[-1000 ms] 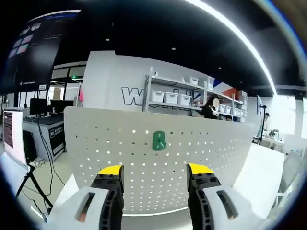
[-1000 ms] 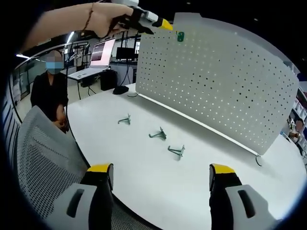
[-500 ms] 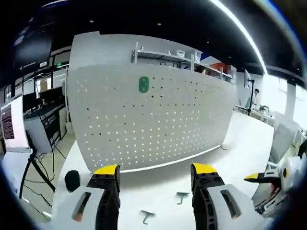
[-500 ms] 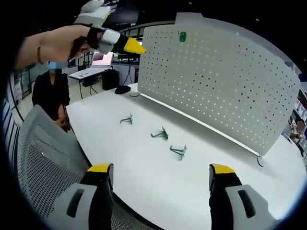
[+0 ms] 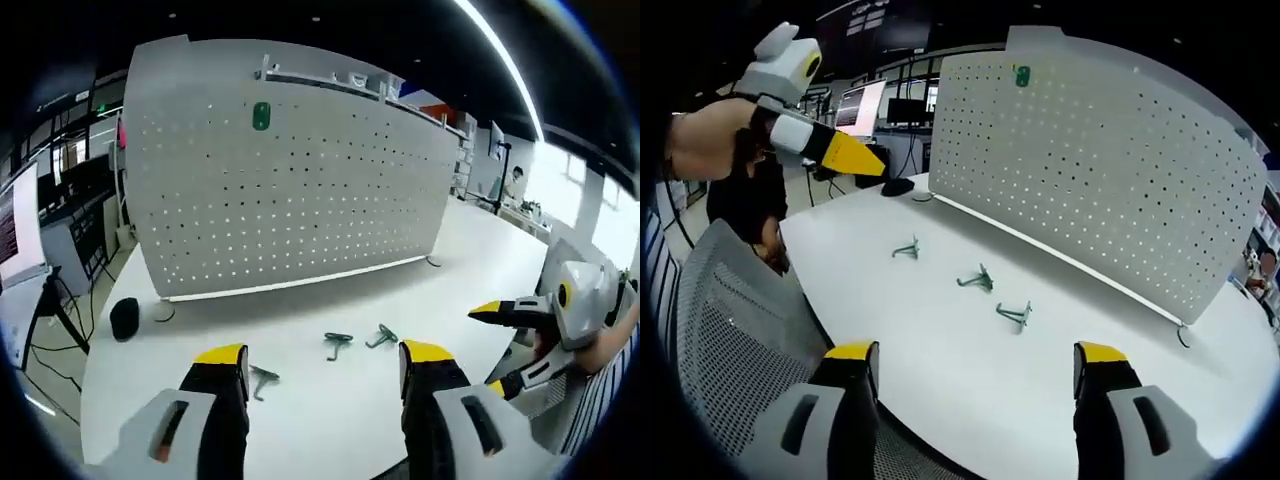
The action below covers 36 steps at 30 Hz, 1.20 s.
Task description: Insert the hook assembly into the mounting plate slot until the hook locks in place.
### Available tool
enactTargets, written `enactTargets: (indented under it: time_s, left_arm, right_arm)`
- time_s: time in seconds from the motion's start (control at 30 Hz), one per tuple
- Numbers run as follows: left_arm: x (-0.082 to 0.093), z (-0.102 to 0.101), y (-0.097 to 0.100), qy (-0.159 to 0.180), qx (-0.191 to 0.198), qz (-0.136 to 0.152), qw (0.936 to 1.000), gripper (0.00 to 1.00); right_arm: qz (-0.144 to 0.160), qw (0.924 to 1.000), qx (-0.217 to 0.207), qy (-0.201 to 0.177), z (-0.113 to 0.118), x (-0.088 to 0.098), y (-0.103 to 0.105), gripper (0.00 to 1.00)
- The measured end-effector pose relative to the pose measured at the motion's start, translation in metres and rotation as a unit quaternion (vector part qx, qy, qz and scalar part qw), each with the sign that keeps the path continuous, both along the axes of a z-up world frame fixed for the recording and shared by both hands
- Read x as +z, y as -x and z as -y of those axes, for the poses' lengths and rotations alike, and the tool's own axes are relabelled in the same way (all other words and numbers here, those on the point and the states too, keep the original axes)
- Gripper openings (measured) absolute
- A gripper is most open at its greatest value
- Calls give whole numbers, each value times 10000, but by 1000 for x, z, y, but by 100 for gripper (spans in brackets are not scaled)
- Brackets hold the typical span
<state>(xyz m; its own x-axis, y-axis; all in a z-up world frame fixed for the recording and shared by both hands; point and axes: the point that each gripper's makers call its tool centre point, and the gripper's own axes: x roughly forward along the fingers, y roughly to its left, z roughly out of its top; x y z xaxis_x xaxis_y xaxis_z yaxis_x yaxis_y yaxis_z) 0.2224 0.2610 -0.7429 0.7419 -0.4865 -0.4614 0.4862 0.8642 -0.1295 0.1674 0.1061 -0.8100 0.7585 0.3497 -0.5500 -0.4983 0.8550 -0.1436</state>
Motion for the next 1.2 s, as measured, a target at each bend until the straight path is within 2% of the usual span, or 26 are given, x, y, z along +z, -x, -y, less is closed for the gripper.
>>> enactTargets:
  time_s: [0.13,0.17,0.27,0.4,0.47,0.57,0.7,0.77,0.9,1.0,1.1,1.2]
  left_arm:
    - [-8,6,13,251,37,-208,9995,63]
    - [-10,7,16,257,28,-230,9994,63]
    - [-19,5,23,331,71,-375,9987,63]
    - [-24,7,31,363,32,-473,9982,64]
    - [-26,6,33,492,74,-546,9973,65]
    - [-28,7,36,600,128,-607,9963,67]
    - [-35,8,41,758,153,-753,9942,68]
    - [-35,8,42,645,94,-731,9952,68]
    - [-33,11,43,863,76,-758,9934,69]
    - [-34,13,44,835,31,-771,9935,69]
    - [-32,15,41,845,7,-711,9939,70]
    - [-33,14,39,930,73,-734,9929,72]
  right_arm:
    - [-35,9999,-5,-108,-2,2,1,75]
    - [36,9998,16,-201,-4,5,1,75]
    - [-25,9998,48,-209,-5,3,2,74]
    - [-205,9995,95,-231,-8,-3,5,73]
    - [-465,9985,90,-267,-8,-11,8,73]
    - [-560,9979,113,-300,-10,-13,9,74]
    - [-722,9956,79,-590,-10,-12,7,72]
    - [-794,9948,23,-640,-6,-10,1,68]
    - [-792,9949,54,-619,-1,-9,-14,59]
    - [-957,9940,205,-493,-1,-18,-20,51]
    - [-1144,9922,362,-334,-2,-31,-26,47]
    - [-1303,9902,421,-270,-5,-43,-34,37]
